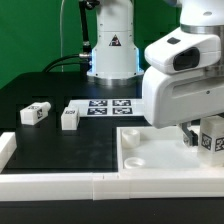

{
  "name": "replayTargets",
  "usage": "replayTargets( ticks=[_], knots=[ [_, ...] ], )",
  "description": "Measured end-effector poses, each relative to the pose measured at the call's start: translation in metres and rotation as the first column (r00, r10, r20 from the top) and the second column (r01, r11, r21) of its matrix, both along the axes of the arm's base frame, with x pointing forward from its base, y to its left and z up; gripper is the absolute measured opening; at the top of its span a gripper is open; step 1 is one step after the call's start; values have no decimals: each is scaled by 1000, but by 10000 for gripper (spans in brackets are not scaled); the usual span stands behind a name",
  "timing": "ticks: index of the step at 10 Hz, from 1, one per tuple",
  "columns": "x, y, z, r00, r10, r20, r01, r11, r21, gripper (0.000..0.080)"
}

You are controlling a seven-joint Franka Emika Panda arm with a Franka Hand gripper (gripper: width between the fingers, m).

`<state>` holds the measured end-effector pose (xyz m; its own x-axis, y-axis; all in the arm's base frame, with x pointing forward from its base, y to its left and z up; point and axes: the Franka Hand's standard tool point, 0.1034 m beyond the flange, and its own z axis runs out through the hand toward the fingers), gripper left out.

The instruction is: Assemble one leg

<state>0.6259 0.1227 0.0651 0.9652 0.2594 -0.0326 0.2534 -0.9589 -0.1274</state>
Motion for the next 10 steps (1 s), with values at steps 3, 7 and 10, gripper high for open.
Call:
replayTargets(
  ticks=[3, 7, 10],
  knots=[
    [0, -1, -1, 1000, -12, -3, 12, 1000, -2, 290],
    [3, -6, -2, 947, -321, -26, 321, 947, -19, 290],
    [2, -1, -2, 702, -709, -60, 706, 705, -68, 291]
  ],
)
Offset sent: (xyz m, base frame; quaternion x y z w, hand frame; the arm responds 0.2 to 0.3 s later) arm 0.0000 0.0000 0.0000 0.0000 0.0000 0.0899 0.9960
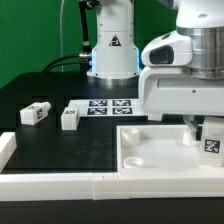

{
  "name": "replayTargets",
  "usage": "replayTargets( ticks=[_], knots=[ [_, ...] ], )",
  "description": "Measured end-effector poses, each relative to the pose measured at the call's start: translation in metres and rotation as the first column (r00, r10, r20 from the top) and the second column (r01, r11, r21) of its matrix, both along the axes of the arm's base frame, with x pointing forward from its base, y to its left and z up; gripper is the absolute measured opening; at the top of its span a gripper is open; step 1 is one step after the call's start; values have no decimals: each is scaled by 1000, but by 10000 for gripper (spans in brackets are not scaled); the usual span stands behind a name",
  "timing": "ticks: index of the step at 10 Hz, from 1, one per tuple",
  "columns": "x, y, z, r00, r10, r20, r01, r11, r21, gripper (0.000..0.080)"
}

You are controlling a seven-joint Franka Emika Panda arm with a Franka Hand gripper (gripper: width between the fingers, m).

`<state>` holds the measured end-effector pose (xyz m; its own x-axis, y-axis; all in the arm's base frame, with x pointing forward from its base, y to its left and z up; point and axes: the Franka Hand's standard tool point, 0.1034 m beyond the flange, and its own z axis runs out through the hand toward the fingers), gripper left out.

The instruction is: Assemble one leg

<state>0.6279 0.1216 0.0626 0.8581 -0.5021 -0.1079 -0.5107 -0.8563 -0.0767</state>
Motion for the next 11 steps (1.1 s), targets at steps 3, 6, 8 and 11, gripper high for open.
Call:
replayTargets(
  ticks=[3, 6, 8, 11],
  knots=[
    [0, 2, -1, 951, -307, -36, 307, 952, -19, 291],
    [0, 5, -1, 840, -539, -72, 538, 842, -27, 291],
    [-1, 6, -1, 821, -566, -76, 566, 824, -31, 291],
    [-1, 6, -2, 866, -496, -67, 496, 868, -20, 628]
  ],
)
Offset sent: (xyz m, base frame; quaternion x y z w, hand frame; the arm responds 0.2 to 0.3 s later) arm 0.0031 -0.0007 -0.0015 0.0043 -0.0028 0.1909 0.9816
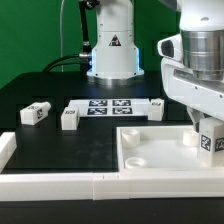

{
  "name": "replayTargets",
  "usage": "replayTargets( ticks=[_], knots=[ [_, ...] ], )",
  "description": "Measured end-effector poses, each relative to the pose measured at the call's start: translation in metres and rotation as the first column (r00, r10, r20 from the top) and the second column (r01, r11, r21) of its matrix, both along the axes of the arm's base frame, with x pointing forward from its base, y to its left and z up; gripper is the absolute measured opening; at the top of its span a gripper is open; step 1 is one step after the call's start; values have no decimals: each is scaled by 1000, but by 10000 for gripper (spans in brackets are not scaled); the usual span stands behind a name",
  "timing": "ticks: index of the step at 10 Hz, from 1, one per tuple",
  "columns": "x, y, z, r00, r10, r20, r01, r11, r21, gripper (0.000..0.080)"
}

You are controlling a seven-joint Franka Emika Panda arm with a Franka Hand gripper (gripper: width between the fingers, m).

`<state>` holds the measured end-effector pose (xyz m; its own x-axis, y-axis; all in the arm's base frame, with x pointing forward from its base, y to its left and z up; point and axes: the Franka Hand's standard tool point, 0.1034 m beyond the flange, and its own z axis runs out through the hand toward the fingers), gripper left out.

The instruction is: Assemble one leg

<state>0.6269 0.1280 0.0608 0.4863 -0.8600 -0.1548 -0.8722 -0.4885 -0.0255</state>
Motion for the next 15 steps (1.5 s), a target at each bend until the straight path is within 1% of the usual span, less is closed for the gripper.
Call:
replayTargets(
  ticks=[1, 2, 3, 4, 5, 6, 7, 8, 9, 10, 11, 12, 14, 15],
  knots=[
    [1, 0, 0, 993, 120, 21, -120, 993, 1, 628],
    [1, 3, 1, 961, 274, 49, -274, 962, 2, 645],
    [0, 5, 1, 901, 427, 78, -428, 904, 0, 648],
    [-1, 5, 0, 850, 518, 92, -520, 854, -4, 648],
    [0, 4, 0, 739, 663, 118, -665, 746, -23, 649],
    [0, 3, -1, 652, 747, 130, -750, 661, -32, 649],
    [4, 0, -2, 493, 859, 139, -862, 504, -54, 649],
    [8, -3, -2, 353, 925, 139, -927, 366, -79, 649],
    [12, -5, -1, 226, 964, 141, -963, 243, -117, 649],
    [15, -7, -2, 81, 987, 136, -980, 104, -171, 649],
    [12, -9, -3, 15, 991, 131, -983, 38, -179, 649],
    [12, -9, -4, 9, 991, 130, -984, 32, -178, 649],
    [11, -9, -4, 11, 991, 130, -984, 34, -177, 384],
    [11, -9, -4, 11, 991, 130, -984, 34, -177, 384]
  ],
)
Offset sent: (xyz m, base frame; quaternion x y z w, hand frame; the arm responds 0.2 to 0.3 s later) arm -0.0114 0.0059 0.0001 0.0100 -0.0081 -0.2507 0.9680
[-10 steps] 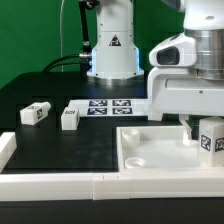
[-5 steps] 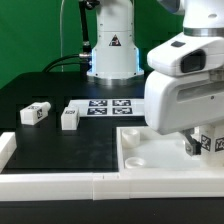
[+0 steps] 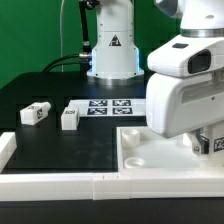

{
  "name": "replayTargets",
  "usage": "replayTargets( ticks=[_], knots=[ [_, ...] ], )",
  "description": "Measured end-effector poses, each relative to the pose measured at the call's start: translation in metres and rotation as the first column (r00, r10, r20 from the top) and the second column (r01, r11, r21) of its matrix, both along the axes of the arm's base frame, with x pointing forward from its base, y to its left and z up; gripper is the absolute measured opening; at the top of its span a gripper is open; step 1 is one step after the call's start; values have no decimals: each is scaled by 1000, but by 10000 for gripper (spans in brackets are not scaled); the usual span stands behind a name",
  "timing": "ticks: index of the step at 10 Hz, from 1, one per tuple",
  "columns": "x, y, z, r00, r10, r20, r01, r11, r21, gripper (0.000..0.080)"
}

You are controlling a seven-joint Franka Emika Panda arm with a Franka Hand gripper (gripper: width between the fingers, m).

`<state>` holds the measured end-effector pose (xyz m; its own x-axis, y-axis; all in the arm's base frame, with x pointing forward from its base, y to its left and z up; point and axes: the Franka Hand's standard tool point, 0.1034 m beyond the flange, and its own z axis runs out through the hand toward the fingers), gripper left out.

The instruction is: Assemble one leg

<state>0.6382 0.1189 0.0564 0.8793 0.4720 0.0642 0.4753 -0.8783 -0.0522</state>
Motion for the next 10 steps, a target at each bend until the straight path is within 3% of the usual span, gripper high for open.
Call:
replayTargets(
  ticks=[1, 4, 5, 7, 10],
  knots=[
    [0, 0, 0, 1000, -9, -1, 9, 1000, 1, 285],
    [0, 0, 0, 999, -39, -3, 39, 999, 2, 285],
    [0, 0, 0, 980, -197, -13, 197, 980, 13, 285],
    [2, -2, -1, 853, -521, -24, 522, 853, 21, 285],
    [1, -7, -1, 597, -801, -54, 802, 597, 6, 285]
  ],
)
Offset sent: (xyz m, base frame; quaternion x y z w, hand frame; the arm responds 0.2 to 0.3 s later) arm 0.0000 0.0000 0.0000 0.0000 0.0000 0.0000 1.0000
